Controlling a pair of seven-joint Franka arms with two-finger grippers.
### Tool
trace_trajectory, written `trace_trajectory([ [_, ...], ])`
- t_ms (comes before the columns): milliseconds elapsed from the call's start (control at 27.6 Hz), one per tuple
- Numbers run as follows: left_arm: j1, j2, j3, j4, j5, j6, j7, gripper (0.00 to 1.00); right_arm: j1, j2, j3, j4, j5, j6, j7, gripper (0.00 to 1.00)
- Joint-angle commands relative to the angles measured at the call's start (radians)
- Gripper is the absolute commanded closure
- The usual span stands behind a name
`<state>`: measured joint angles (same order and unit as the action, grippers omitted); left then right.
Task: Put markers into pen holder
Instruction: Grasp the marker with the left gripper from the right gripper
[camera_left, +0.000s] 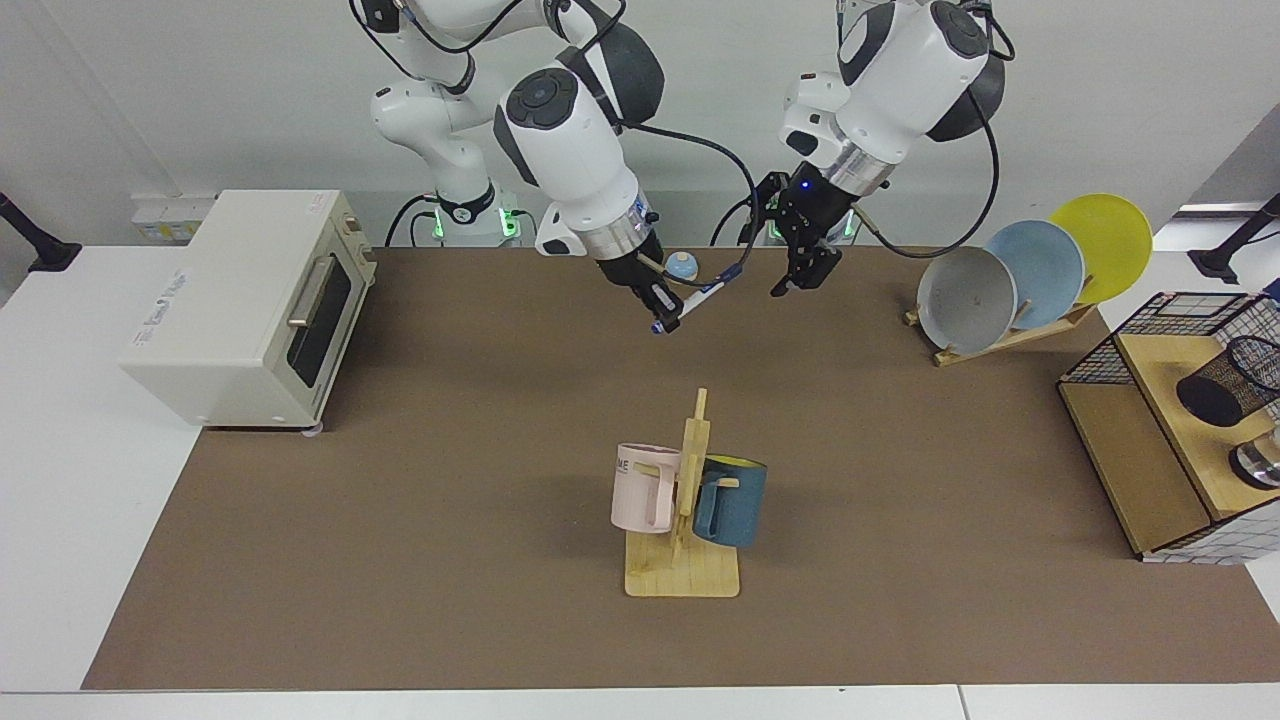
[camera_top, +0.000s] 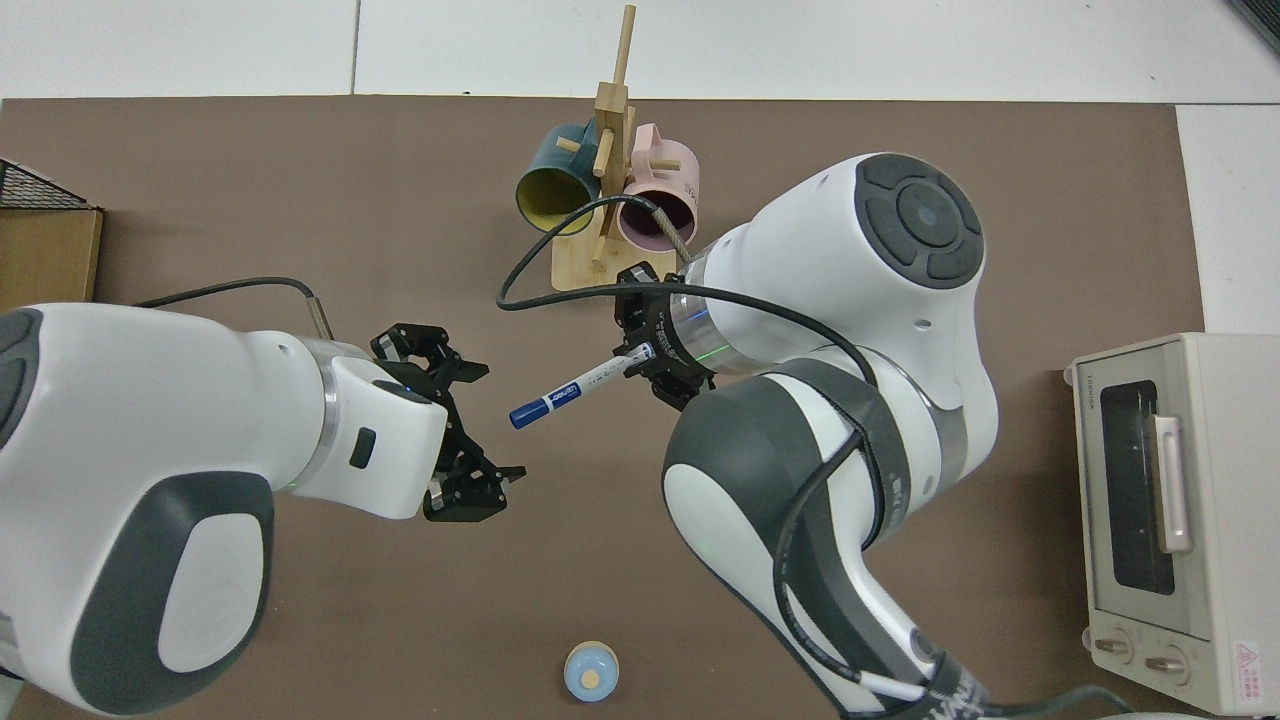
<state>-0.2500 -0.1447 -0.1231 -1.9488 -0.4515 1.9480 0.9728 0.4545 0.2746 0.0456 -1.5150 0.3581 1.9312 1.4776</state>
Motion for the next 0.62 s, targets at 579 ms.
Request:
trace_trajectory([
  [579, -0.041, -0.033, -0.003, -0.07, -0.029, 0.083, -0.088, 0.35, 0.027, -0.014, -0.003, -0.039, 0.044, 0.023, 0.05, 1.0],
])
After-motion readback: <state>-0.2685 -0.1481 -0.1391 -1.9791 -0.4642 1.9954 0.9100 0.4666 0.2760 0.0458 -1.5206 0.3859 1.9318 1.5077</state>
